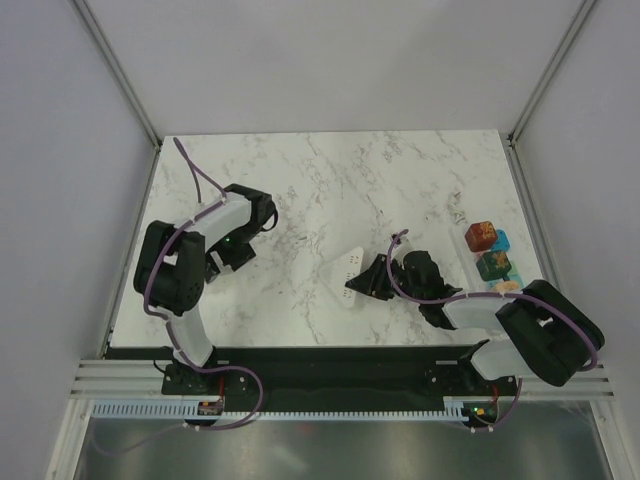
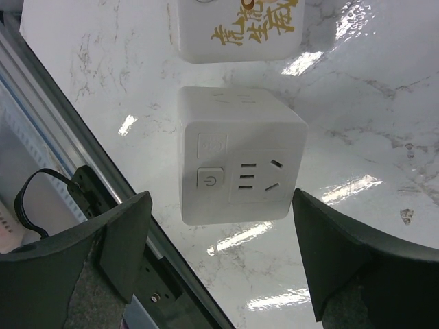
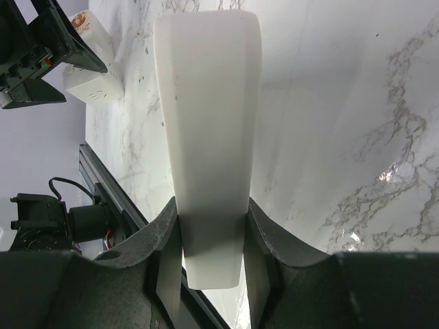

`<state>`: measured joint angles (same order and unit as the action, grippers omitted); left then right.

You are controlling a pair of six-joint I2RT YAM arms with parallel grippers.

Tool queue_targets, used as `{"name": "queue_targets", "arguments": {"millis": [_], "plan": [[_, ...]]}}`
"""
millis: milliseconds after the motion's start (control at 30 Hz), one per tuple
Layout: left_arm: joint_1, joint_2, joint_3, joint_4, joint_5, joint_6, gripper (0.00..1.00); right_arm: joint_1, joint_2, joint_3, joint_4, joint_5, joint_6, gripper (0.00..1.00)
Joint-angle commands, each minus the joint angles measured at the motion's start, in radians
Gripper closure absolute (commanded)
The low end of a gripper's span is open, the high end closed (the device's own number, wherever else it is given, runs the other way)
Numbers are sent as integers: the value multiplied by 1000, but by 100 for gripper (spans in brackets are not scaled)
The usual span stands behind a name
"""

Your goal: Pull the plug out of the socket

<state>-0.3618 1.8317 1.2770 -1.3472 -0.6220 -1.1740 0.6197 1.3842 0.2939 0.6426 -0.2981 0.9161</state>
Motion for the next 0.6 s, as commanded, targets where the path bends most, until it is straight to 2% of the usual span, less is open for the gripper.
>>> {"name": "queue_targets", "arguments": {"millis": [0, 267, 300, 333, 500, 567], "plan": [[4, -55, 35, -130, -7, 19, 10, -6, 27, -12, -109, 48, -37, 100], [0, -179, 56, -87, 77, 112, 7, -8, 27, 14, -124, 50, -42, 100], [0, -219, 56, -73, 88, 126, 6, -6, 29, 19, -127, 50, -42, 100], [1, -242, 51, -49, 112, 138, 0, -6, 29, 24, -132, 48, -43, 100], [0, -357, 50, 19, 189, 230, 0, -8, 52, 71, -126, 40, -40, 100], [0, -429, 33, 92, 246, 292, 0, -8, 71, 91, -107, 42, -16, 100]]}}
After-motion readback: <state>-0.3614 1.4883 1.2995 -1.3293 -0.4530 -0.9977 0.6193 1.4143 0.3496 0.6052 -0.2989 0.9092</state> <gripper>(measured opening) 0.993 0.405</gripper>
